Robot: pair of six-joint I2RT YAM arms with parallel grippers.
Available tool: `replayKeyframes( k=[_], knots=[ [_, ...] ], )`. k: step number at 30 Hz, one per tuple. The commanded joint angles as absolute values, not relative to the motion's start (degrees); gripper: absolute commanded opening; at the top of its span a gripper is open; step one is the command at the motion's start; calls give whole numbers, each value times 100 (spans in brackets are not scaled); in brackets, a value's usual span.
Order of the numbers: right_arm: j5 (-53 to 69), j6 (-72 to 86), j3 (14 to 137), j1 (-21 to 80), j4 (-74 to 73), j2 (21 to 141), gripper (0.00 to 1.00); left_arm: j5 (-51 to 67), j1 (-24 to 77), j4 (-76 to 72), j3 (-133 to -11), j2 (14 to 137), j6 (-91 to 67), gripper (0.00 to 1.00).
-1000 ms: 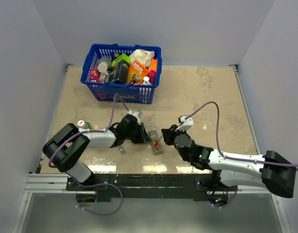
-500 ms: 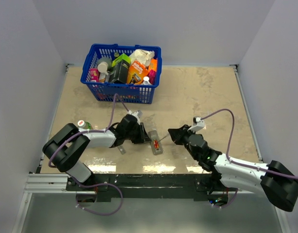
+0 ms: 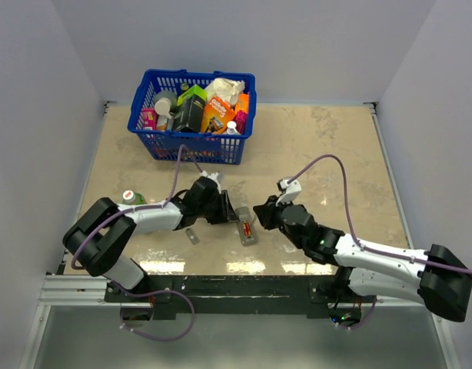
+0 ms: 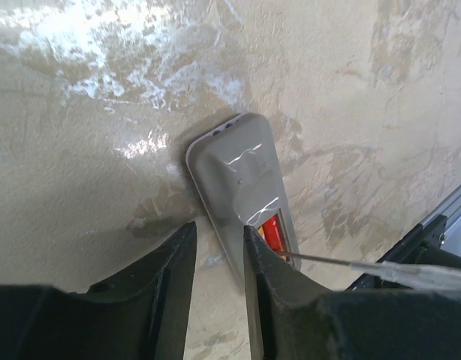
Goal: Unload the batteries from the remote control
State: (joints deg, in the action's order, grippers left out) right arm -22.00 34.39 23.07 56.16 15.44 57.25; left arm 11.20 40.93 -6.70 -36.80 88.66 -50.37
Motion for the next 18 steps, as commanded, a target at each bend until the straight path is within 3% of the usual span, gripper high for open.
replayKeyframes(
  k=[1, 9, 18],
  knots=[
    [-2504, 3444, 2724, 6389, 712, 6169, 0, 1011, 3990, -580, -3911, 8613, -4896, 37],
    [-3848, 3885, 2830, 7224, 519, 6741, 0, 1257, 3999, -888, -3692, 8727, -4948, 38],
    [-4456, 3832, 3331, 7752, 105, 7145, 0, 1116, 3990, -721, -3612, 8613, -4852, 38]
  ],
)
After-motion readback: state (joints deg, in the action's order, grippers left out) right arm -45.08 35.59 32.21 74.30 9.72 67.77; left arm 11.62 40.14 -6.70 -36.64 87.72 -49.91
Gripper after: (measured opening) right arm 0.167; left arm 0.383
